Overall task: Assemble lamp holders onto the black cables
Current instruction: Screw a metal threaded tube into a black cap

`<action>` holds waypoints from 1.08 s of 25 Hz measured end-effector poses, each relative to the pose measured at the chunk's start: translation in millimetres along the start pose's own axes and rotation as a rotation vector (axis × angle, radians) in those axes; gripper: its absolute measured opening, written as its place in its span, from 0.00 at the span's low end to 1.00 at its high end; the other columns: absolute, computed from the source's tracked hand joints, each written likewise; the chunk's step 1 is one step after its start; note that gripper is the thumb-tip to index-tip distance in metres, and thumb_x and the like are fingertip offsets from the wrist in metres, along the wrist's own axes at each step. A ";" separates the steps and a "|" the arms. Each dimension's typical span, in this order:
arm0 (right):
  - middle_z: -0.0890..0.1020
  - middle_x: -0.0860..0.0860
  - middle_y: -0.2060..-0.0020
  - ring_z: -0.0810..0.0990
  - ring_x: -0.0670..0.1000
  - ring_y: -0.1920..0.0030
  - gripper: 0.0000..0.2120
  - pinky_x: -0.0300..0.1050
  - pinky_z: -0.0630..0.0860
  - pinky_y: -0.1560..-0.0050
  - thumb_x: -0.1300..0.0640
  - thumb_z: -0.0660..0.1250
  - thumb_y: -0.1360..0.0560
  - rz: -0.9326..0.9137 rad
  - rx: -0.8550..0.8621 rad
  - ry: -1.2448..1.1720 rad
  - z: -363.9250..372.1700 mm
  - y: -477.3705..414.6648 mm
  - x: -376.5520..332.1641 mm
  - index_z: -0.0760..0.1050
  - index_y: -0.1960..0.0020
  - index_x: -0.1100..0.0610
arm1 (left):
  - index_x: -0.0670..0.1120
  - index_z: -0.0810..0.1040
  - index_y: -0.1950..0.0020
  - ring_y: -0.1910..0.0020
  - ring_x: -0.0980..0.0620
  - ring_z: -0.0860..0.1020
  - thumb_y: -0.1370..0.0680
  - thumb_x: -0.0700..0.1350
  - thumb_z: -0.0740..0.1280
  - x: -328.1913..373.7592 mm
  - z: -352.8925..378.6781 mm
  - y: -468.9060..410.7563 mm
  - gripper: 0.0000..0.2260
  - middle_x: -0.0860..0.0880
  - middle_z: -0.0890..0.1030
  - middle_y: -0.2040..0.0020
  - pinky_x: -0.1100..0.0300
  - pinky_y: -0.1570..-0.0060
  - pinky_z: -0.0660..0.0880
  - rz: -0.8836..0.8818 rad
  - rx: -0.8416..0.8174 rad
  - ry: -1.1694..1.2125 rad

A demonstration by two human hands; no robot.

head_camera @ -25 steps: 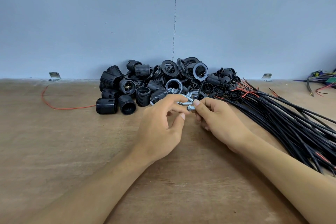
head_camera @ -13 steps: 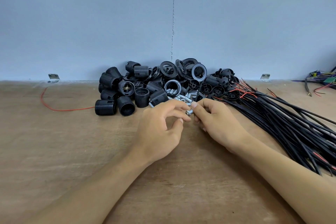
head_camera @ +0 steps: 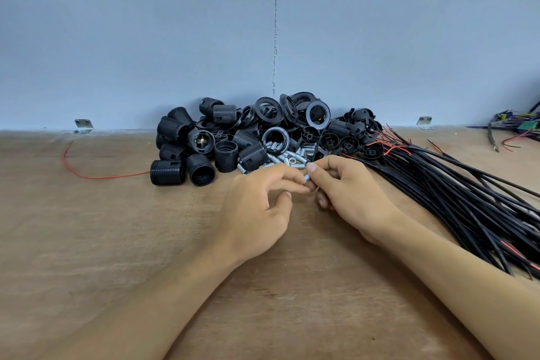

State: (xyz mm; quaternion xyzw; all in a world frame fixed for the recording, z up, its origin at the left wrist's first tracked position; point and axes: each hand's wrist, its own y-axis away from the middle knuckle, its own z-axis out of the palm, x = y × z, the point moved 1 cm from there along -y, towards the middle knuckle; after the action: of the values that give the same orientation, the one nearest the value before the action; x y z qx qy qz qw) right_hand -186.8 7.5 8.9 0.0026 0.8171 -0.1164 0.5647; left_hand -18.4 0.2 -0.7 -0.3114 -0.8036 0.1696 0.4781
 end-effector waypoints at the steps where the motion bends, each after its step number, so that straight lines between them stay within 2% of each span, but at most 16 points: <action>1: 0.77 0.43 0.77 0.71 0.43 0.77 0.12 0.31 0.68 0.73 0.55 0.64 0.18 0.000 0.003 0.003 -0.2 -0.3 0.0 0.77 0.58 0.57 | 0.52 0.84 0.48 0.51 0.63 0.83 0.27 0.34 0.65 2.0 -0.2 0.0 0.16 0.65 0.86 0.54 0.72 0.48 0.73 0.017 -0.002 -0.013; 3: 0.78 0.43 0.76 0.72 0.44 0.76 0.12 0.32 0.68 0.73 0.55 0.64 0.18 0.002 0.008 -0.003 -0.7 -0.7 0.0 0.78 0.58 0.56 | 0.51 0.84 0.49 0.49 0.66 0.82 0.26 0.34 0.66 1.3 -0.3 -1.4 0.15 0.61 0.86 0.55 0.75 0.45 0.71 0.001 0.007 -0.025; 6: 0.79 0.44 0.74 0.72 0.45 0.76 0.12 0.32 0.69 0.73 0.55 0.64 0.18 0.005 0.010 -0.014 -0.1 -0.9 -0.1 0.78 0.59 0.56 | 0.52 0.83 0.43 0.51 0.62 0.82 0.24 0.34 0.67 -3.7 -0.9 -2.8 0.16 0.61 0.85 0.50 0.64 0.47 0.77 -0.092 0.046 0.005; 8: 0.79 0.44 0.74 0.72 0.45 0.76 0.12 0.32 0.69 0.73 0.55 0.64 0.18 0.004 0.008 -0.012 0.2 -0.8 0.4 0.78 0.59 0.55 | 0.54 0.81 0.42 0.58 0.50 0.84 0.23 0.33 0.66 -4.0 -0.4 -2.1 0.17 0.65 0.85 0.47 0.54 0.53 0.78 -0.114 0.011 0.024; 9: 0.79 0.44 0.75 0.72 0.44 0.76 0.12 0.32 0.68 0.73 0.55 0.64 0.18 0.002 0.004 -0.005 0.3 -0.9 0.9 0.77 0.59 0.55 | 0.54 0.81 0.43 0.57 0.42 0.84 0.23 0.33 0.66 -3.3 -0.1 -1.7 0.17 0.67 0.84 0.47 0.52 0.54 0.77 -0.107 -0.003 0.020; 10: 0.78 0.43 0.76 0.72 0.44 0.76 0.12 0.32 0.68 0.73 0.55 0.64 0.18 0.000 0.001 0.007 0.1 -1.0 1.3 0.77 0.60 0.55 | 0.53 0.82 0.45 0.56 0.39 0.83 0.24 0.33 0.67 -2.8 -0.5 -1.3 0.16 0.68 0.84 0.49 0.51 0.54 0.76 -0.095 0.005 0.017; 11: 0.78 0.43 0.77 0.72 0.44 0.76 0.12 0.31 0.68 0.73 0.54 0.64 0.18 -0.002 0.000 0.018 0.0 -1.3 2.0 0.77 0.59 0.55 | 0.52 0.83 0.46 0.56 0.41 0.84 0.25 0.34 0.67 -2.3 -0.9 -0.9 0.15 0.67 0.85 0.52 0.53 0.53 0.77 -0.080 0.028 0.019; 13: 0.79 0.43 0.75 0.73 0.44 0.76 0.12 0.32 0.69 0.72 0.54 0.65 0.18 -0.001 0.009 0.024 -0.4 -2.4 3.4 0.78 0.59 0.55 | 0.51 0.84 0.48 0.52 0.56 0.84 0.27 0.37 0.67 0.2 -2.5 -0.1 0.13 0.64 0.86 0.55 0.65 0.48 0.76 -0.048 0.065 0.020; 15: 0.81 0.45 0.72 0.74 0.45 0.75 0.10 0.33 0.69 0.73 0.55 0.65 0.18 0.001 0.021 0.001 -0.6 -3.0 4.5 0.79 0.58 0.55 | 0.52 0.84 0.46 0.47 0.63 0.82 0.28 0.38 0.67 1.3 -1.8 -0.7 0.15 0.61 0.86 0.53 0.68 0.44 0.74 -0.038 0.064 0.004; 18: 0.85 0.50 0.65 0.74 0.46 0.74 0.07 0.34 0.70 0.73 0.57 0.66 0.19 0.008 0.003 -0.064 -0.6 -3.4 5.2 0.80 0.55 0.56 | 0.54 0.81 0.41 0.50 0.63 0.82 0.24 0.37 0.69 -7.3 -0.7 -3.0 0.16 0.61 0.85 0.47 0.63 0.45 0.78 -0.127 0.079 -0.008; 20: 0.87 0.51 0.61 0.74 0.46 0.73 0.04 0.35 0.71 0.72 0.59 0.67 0.20 0.022 -0.027 -0.117 -1.4 -3.7 5.2 0.80 0.52 0.56 | 0.56 0.80 0.41 0.49 0.64 0.82 0.24 0.37 0.69 -12.8 -0.3 -4.3 0.17 0.61 0.85 0.47 0.65 0.47 0.77 -0.179 0.093 0.008; 23: 0.87 0.53 0.60 0.75 0.45 0.73 0.03 0.35 0.71 0.72 0.62 0.69 0.21 0.037 -0.053 -0.180 -2.1 -3.6 5.3 0.81 0.49 0.59 | 0.57 0.79 0.41 0.44 0.67 0.79 0.24 0.35 0.68 -12.8 -0.7 -5.2 0.18 0.62 0.85 0.47 0.71 0.48 0.74 -0.178 0.085 0.033; 27: 0.87 0.54 0.60 0.75 0.45 0.73 0.03 0.34 0.71 0.72 0.63 0.70 0.22 0.020 -0.059 -0.149 -1.3 -1.5 4.6 0.82 0.50 0.59 | 0.59 0.79 0.43 0.43 0.67 0.79 0.24 0.36 0.69 -12.4 -0.7 -4.9 0.19 0.67 0.83 0.46 0.69 0.47 0.76 -0.140 0.057 0.025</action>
State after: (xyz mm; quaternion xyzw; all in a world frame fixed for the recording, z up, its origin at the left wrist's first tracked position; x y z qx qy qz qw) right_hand -189.9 5.7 5.4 -0.0146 0.7759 -0.0865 0.6247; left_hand -15.1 -11.7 -5.7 -0.2428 -0.8124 0.1546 0.5072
